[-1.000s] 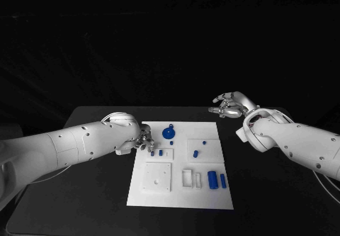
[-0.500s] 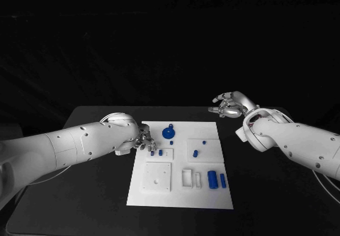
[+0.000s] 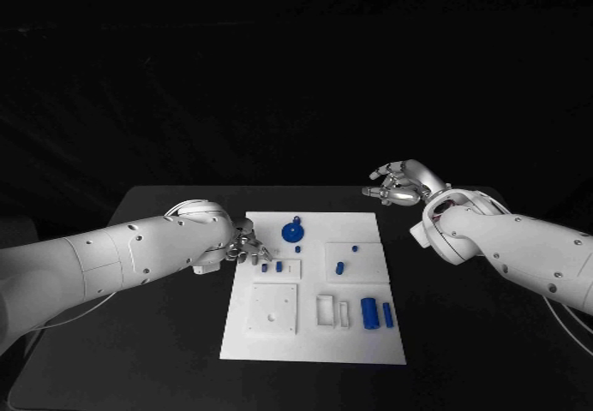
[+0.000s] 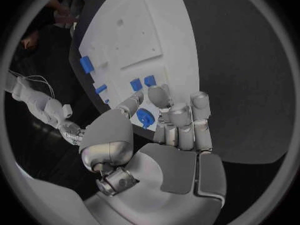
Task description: Assemble the parts on the task board
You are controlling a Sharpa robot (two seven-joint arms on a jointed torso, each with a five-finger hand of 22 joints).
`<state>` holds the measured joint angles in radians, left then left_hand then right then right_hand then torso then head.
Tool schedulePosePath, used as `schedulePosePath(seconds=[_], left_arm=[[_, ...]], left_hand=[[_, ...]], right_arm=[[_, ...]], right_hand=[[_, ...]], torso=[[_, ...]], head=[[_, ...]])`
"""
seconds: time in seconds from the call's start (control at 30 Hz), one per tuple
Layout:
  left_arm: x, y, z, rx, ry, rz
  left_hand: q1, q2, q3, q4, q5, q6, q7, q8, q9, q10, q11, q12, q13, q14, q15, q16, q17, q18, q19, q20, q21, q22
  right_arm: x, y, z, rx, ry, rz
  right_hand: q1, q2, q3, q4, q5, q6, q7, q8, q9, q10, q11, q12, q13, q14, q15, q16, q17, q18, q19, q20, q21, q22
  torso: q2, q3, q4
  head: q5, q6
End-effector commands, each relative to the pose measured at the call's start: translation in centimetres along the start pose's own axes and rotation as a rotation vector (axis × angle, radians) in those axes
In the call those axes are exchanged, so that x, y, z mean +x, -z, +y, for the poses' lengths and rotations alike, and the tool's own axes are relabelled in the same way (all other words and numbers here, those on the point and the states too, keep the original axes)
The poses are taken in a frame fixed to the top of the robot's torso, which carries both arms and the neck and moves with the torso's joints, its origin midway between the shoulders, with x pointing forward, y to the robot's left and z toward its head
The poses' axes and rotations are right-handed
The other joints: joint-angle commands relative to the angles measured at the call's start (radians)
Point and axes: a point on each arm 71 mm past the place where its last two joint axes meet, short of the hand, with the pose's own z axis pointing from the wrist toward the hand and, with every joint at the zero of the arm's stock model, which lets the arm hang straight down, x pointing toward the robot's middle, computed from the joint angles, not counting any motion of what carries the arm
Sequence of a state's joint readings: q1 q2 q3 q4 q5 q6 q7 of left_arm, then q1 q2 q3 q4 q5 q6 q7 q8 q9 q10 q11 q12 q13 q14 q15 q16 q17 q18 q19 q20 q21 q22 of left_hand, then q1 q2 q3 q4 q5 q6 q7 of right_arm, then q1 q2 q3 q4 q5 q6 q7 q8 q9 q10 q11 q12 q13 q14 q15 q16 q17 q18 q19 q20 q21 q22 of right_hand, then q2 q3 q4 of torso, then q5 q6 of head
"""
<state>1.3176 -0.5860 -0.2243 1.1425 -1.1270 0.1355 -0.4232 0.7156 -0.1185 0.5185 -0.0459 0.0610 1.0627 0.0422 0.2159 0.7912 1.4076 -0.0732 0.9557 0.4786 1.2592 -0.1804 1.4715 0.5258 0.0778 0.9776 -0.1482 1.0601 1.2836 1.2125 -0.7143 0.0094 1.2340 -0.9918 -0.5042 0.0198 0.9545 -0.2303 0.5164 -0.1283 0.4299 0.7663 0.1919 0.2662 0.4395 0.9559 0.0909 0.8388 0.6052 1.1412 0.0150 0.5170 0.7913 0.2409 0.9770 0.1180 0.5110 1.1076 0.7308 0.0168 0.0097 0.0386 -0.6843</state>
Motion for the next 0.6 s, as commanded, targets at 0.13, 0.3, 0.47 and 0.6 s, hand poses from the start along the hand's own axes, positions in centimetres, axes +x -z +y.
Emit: schedulePosePath(seconds=[0.13,0.3,0.47,0.6], left_arm=[[0.9,0.4,-0.1,0.037,0.057,0.068],[1.5,0.5,0.0,0.038,0.039,0.103],[1.5,0.5,-0.1,0.044,0.044,0.094],[1.5,0.5,-0.5,0.053,0.046,0.088]], left_hand=[[0.027,-0.007,0.002,-0.015,-0.001,0.013,-0.002,-0.002,0.000,-0.004,0.000,0.006,0.002,0.002,0.001,-0.002,0.002,0.002,-0.001,-0.119,-0.003,0.006],[0.027,-0.017,-0.002,-0.018,0.001,0.014,-0.002,-0.002,0.000,-0.004,0.000,0.006,0.001,0.001,0.001,-0.002,0.002,0.001,-0.002,-0.118,-0.003,0.007],[0.030,-0.007,-0.001,-0.019,0.009,0.026,-0.005,0.005,0.006,-0.005,-0.002,0.005,0.001,0.000,-0.001,-0.002,0.002,0.001,-0.003,-0.117,-0.003,0.008],[0.049,0.020,-0.002,-0.041,0.022,0.026,-0.005,0.007,0.010,-0.004,-0.003,0.005,0.001,0.001,-0.002,-0.001,0.003,0.001,-0.003,-0.117,-0.002,0.011]], right_arm=[[0.1,0.0,0.1,-0.011,0.001,0.010],[0.1,0.1,0.0,-0.010,0.002,0.009],[0.1,0.1,0.0,-0.010,0.001,0.010],[0.1,0.1,0.0,-0.010,0.001,0.009]], right_hand=[[-0.003,0.004,-0.004,0.002,0.007,0.007,0.003,0.004,-0.001,-0.026,-0.006,0.007,-0.002,0.006,0.000,-0.006,0.001,0.021,0.001,0.000,-0.004,0.002],[-0.003,0.004,-0.004,0.002,0.007,0.007,0.003,0.004,-0.002,-0.026,-0.006,0.007,-0.002,0.006,0.000,-0.007,0.002,0.021,0.001,0.000,-0.005,0.002],[-0.003,0.004,-0.004,0.002,0.007,0.007,0.003,0.005,-0.002,-0.026,-0.006,0.007,-0.002,0.007,0.000,-0.007,0.002,0.021,0.001,0.000,-0.005,0.002],[-0.003,0.004,-0.004,0.002,0.007,0.007,0.003,0.005,-0.002,-0.026,-0.006,0.007,-0.002,0.007,0.000,-0.007,0.002,0.021,0.001,0.000,-0.005,0.002]], torso=[[0.000,-0.0002,0.0007],[0.000,-0.0003,0.0010],[0.000,0.0003,0.0014],[0.000,0.0004,0.0010]], head=[[-0.001,0.001],[-0.002,-0.001],[-0.001,-0.001],[0.000,-0.001]])
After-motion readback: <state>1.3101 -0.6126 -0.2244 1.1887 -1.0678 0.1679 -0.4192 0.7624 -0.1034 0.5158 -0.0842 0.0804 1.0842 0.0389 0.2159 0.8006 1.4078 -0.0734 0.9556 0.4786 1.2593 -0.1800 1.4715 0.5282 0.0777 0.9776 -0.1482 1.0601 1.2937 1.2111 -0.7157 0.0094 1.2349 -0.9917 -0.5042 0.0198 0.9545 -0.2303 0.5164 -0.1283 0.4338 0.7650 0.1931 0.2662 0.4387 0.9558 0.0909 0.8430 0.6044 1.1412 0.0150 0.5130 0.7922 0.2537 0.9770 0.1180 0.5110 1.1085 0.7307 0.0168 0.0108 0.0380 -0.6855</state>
